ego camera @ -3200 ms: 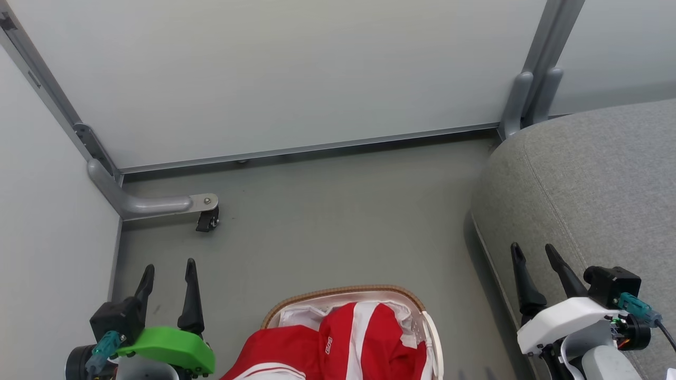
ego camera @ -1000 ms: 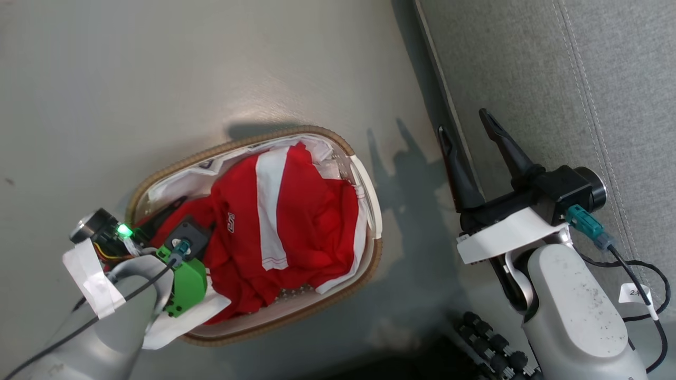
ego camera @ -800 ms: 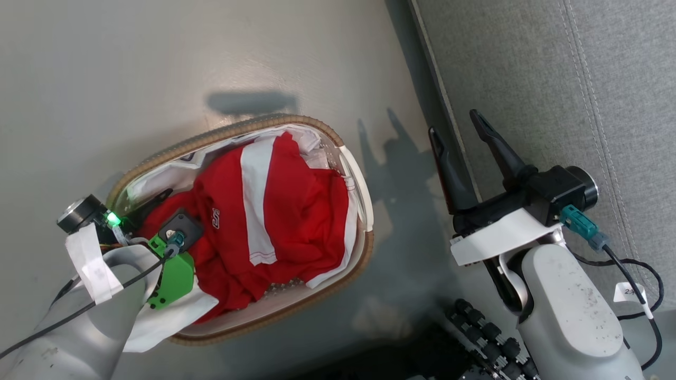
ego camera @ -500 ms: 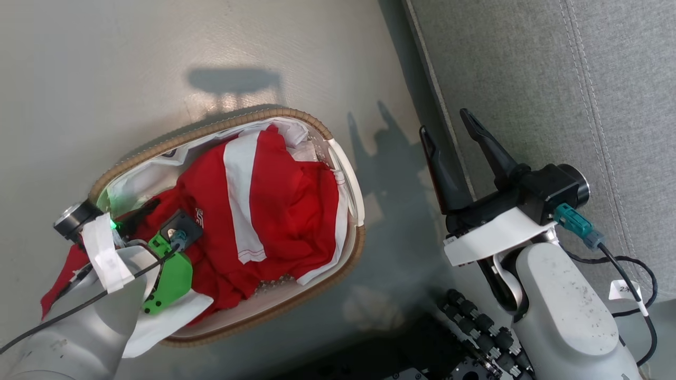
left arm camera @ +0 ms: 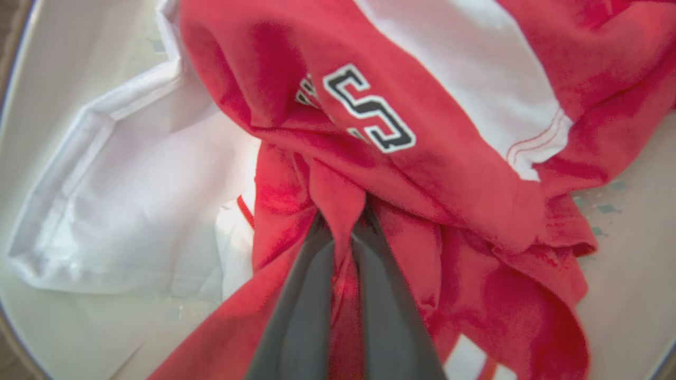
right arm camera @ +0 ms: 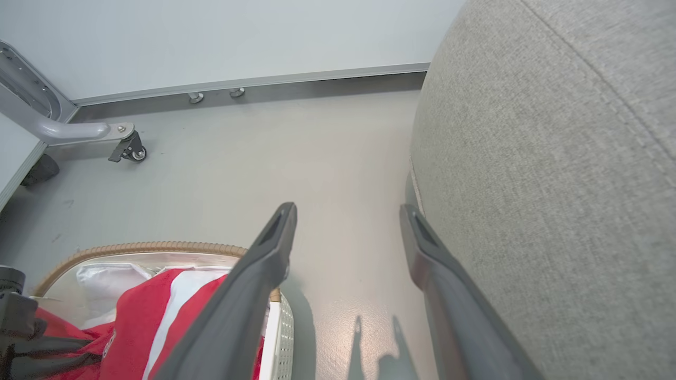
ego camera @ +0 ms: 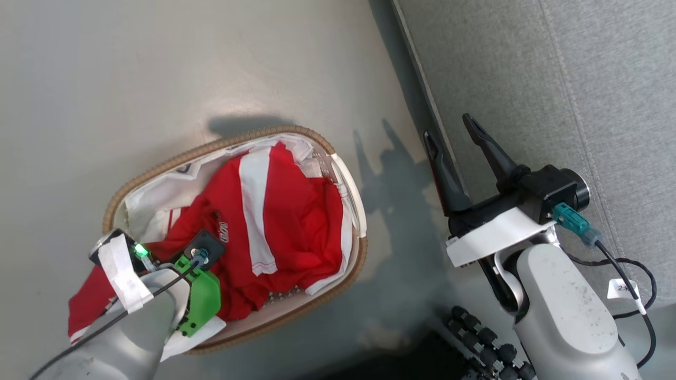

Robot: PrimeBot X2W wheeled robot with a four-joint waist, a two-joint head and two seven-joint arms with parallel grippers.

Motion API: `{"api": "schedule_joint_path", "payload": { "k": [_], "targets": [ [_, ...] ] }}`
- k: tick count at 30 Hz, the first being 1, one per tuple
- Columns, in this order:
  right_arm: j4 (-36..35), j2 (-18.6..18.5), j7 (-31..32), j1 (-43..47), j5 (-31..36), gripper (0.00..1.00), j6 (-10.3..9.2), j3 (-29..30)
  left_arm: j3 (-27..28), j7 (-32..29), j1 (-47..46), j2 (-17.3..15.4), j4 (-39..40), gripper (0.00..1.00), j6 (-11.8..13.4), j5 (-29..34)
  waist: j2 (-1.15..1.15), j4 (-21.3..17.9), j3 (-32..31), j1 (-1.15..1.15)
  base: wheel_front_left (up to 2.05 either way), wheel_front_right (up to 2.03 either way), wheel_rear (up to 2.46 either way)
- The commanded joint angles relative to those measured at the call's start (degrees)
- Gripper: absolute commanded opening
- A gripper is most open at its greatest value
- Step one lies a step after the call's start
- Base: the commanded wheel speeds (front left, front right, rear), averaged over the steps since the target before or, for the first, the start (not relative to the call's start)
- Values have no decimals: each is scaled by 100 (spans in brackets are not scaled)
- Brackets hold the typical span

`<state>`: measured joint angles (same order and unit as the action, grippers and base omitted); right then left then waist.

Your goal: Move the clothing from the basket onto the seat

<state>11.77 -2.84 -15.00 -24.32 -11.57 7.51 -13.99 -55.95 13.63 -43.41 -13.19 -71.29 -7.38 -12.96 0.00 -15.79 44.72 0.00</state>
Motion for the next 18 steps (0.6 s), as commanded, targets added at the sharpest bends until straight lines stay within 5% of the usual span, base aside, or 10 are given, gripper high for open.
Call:
{"api": "schedule_joint_path", "payload": {
  "k": [1,18],
  "targets": [
    [61,-17,-28,101,35,100,-4,27,107,75,140,50,56,0,-16,-200,0,113,-475,0,0,0,0],
    [590,-20,-28,858,356,100,-4,181,939,166,1518,243,1776,0,237,-642,0,667,-2608,0,0,0,0]
  ]
}}
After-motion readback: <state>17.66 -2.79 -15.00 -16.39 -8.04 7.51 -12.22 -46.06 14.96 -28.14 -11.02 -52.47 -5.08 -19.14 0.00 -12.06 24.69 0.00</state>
